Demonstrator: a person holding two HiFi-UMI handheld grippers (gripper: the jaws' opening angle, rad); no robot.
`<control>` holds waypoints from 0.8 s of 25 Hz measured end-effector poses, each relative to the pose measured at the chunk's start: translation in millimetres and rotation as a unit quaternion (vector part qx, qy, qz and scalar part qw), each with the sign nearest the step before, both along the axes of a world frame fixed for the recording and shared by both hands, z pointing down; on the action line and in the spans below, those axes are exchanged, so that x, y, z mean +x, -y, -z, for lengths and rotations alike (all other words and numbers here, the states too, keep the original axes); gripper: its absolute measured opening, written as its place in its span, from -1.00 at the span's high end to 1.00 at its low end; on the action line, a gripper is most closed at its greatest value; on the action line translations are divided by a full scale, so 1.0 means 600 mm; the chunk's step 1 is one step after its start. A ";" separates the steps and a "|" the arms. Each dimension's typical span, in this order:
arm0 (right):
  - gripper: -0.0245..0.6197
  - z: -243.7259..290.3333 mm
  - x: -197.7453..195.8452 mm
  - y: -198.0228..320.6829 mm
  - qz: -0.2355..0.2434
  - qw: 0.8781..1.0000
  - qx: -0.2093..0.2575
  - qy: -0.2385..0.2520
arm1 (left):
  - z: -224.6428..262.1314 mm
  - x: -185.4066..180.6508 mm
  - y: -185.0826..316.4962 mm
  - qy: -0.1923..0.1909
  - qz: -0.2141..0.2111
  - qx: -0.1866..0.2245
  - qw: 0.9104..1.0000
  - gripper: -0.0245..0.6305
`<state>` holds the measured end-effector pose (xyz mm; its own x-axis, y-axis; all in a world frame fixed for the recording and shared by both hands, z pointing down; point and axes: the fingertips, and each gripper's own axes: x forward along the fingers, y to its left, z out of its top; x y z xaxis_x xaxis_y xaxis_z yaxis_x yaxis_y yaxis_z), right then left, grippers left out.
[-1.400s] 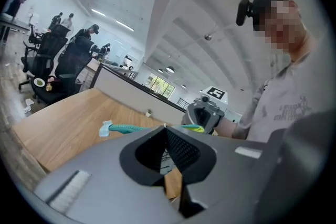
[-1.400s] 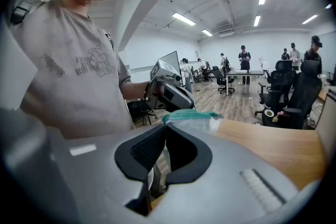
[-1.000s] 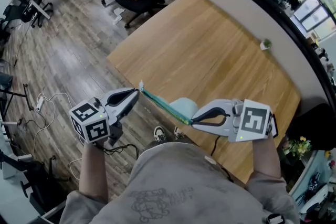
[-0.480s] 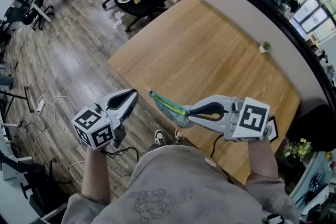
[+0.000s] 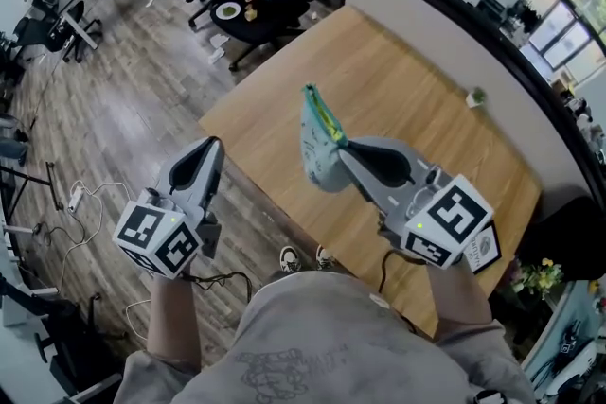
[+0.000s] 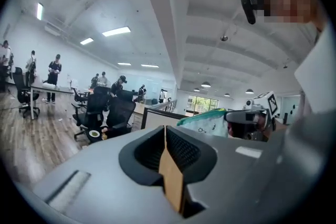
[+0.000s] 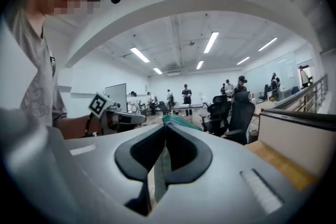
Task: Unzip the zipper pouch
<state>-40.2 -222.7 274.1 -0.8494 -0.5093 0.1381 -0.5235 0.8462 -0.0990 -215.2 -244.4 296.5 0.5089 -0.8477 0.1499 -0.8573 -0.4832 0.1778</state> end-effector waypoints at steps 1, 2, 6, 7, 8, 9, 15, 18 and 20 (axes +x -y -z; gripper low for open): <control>0.86 0.016 0.005 0.007 -0.022 1.000 0.010 0.010 | 0.016 -0.007 0.003 0.000 0.013 0.012 1.000 0.90; 0.87 0.032 0.009 0.012 -0.042 0.999 0.021 0.020 | 0.032 -0.015 0.004 0.004 0.026 0.025 0.999 0.91; 0.86 0.087 0.027 0.026 -0.114 0.989 0.084 0.033 | 0.086 -0.033 0.006 0.043 0.075 0.080 0.993 0.93; 0.86 0.097 0.032 0.029 -0.130 0.986 0.101 0.033 | 0.095 -0.034 0.006 0.053 0.084 0.092 0.991 0.93; 0.86 0.107 0.038 0.032 -0.145 0.982 0.115 0.034 | 0.103 -0.035 0.006 0.062 0.091 0.102 0.989 0.93; 0.86 0.116 0.043 0.032 -0.159 0.978 0.130 0.033 | 0.110 -0.035 0.004 0.069 0.098 0.111 0.987 0.93; 0.86 0.145 0.063 0.012 -0.217 0.954 0.209 -0.002 | 0.117 -0.022 -0.015 0.083 0.101 0.130 0.983 0.93; 0.86 0.142 0.076 0.011 -0.230 0.951 0.205 0.008 | 0.108 -0.020 -0.021 0.094 0.103 0.136 0.981 0.93; 0.86 0.135 0.081 0.010 -0.234 0.952 0.199 0.012 | 0.098 -0.019 -0.025 0.099 0.101 0.136 0.981 0.93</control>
<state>8.1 -228.6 193.0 -0.5175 -0.8405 -0.1605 -0.8537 0.4944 0.1639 -226.7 -229.4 237.5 0.3109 -0.9503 -0.0158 -0.9448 -0.3072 -0.1139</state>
